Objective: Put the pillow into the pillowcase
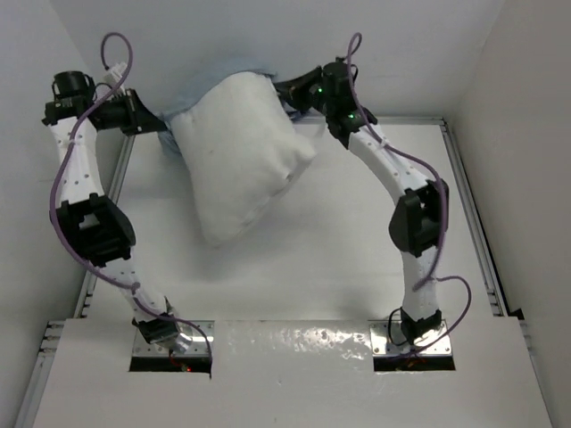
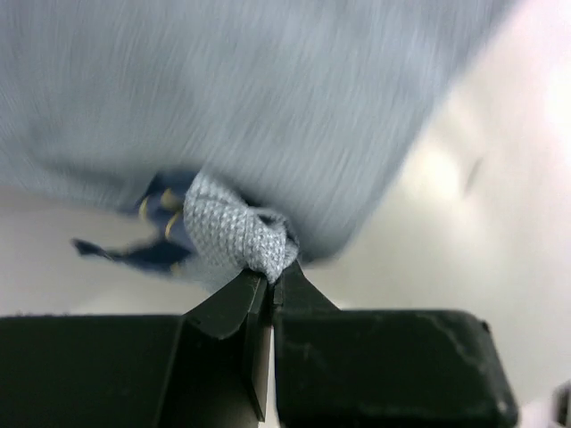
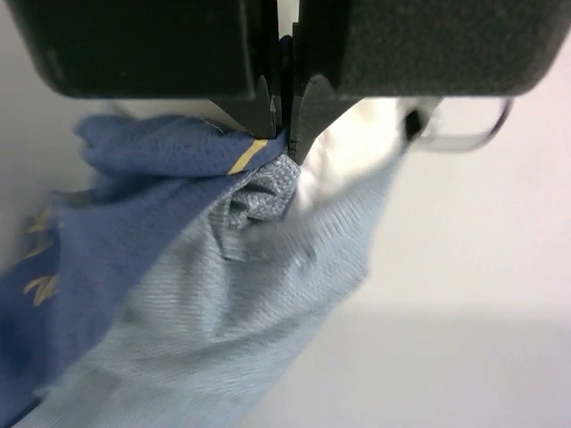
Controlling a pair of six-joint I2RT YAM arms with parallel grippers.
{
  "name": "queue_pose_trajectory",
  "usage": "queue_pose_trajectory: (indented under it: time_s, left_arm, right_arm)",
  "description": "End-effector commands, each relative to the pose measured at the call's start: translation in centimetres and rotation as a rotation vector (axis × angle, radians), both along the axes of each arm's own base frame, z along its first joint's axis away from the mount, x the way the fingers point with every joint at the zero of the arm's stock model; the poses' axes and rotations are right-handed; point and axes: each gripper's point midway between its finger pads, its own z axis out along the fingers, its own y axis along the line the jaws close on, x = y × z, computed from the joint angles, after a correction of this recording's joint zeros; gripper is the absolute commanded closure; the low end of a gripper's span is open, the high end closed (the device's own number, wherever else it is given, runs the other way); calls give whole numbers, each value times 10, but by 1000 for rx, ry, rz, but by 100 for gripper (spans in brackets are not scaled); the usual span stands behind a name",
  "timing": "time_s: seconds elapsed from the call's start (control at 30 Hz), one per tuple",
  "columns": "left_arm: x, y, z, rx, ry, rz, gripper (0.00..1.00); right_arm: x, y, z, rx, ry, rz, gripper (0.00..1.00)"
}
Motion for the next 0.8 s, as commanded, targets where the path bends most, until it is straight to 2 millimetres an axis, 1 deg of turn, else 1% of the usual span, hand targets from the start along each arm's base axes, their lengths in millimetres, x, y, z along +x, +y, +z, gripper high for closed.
queue_pose_trajectory:
  time_s: [0.0, 0.03, 0.07, 0.1, 0.13, 0.17, 0.2, 0.23, 0.27, 0.3, 0.33, 0.37, 0.4, 0.43, 0.47, 0.5, 0.53, 0.57, 0.6, 0.63, 0.67, 0.7, 0.73, 0.77]
  left_arm:
    - [-30, -15, 163, 43, -512, -57, 100]
    - [-45, -16, 194, 63, -605, -38, 100]
    - [-51, -18, 214, -8, -599, -3, 100]
    - [-55, -18, 240, 7, -682, -5, 100]
    - [-49, -13, 241, -28, -656, 7, 100]
    - [-47, -11, 243, -19, -663, 19, 100]
    - [-43, -8, 235, -17, -639, 36, 100]
    - [-38, -5, 227, 11, -644, 55, 100]
    - [-36, -5, 220, 23, -635, 61, 100]
    - [-32, -5, 198, 16, -572, 74, 100]
    - [-33, -14, 190, 30, -561, 56, 100]
    - [-27, -12, 176, 103, -567, 68, 100]
    - [-26, -15, 152, 129, -500, 73, 100]
    - [-21, -24, 135, 201, -503, 42, 100]
    - [-22, -29, 120, 231, -481, 23, 100]
    - [-25, -33, 87, 248, -409, 8, 100]
    - [-22, -30, 64, 310, -385, 9, 100]
    - [-23, -25, 45, 336, -351, 20, 100]
    - [-29, -20, 7, 363, -282, 28, 100]
    - [-31, -5, -18, 457, -247, 45, 100]
    - [-44, -2, -54, 483, -179, 36, 100]
    - [-50, 7, -71, 554, -159, 20, 100]
    - [-59, 6, -86, 570, -131, -11, 100]
    - [-77, 3, -102, 567, -69, -54, 92]
  right_arm:
    - [-123, -25, 286, 256, -687, 107, 100]
    - [-150, -42, 319, 261, -771, 85, 100]
    - [-153, -50, 316, 244, -773, 59, 100]
    - [-155, -65, 322, 218, -816, 5, 100]
    - [-164, -75, 324, 198, -831, -20, 100]
    - [-163, -80, 320, 168, -828, -39, 100]
    - [-154, -82, 304, 93, -804, -56, 100]
    - [-152, -81, 295, 60, -789, -55, 100]
    - [-143, -76, 269, 22, -734, -36, 100]
    - [-138, -71, 253, 17, -693, -13, 100]
    - [-138, -61, 237, 11, -668, 42, 100]
    - [-125, -53, 202, -4, -604, 72, 100]
    - [-120, -48, 186, -20, -588, 94, 100]
    - [-116, -40, 163, -44, -556, 136, 100]
    - [-104, -34, 131, -83, -493, 154, 100]
    - [-98, -32, 111, -147, -491, 166, 100]
    - [-93, -32, 77, -201, -448, 186, 100]
    - [-92, -32, 51, -251, -424, 199, 100]
    - [-92, -35, 28, -321, -438, 212, 100]
    - [-99, -45, -31, -368, -348, 226, 100]
    - [-100, -56, -41, -400, -380, 188, 100]
    - [-104, -68, -67, -429, -340, 165, 100]
    - [-116, -90, -118, -473, -223, 135, 95]
    - [-118, -106, -135, -523, -189, 98, 66]
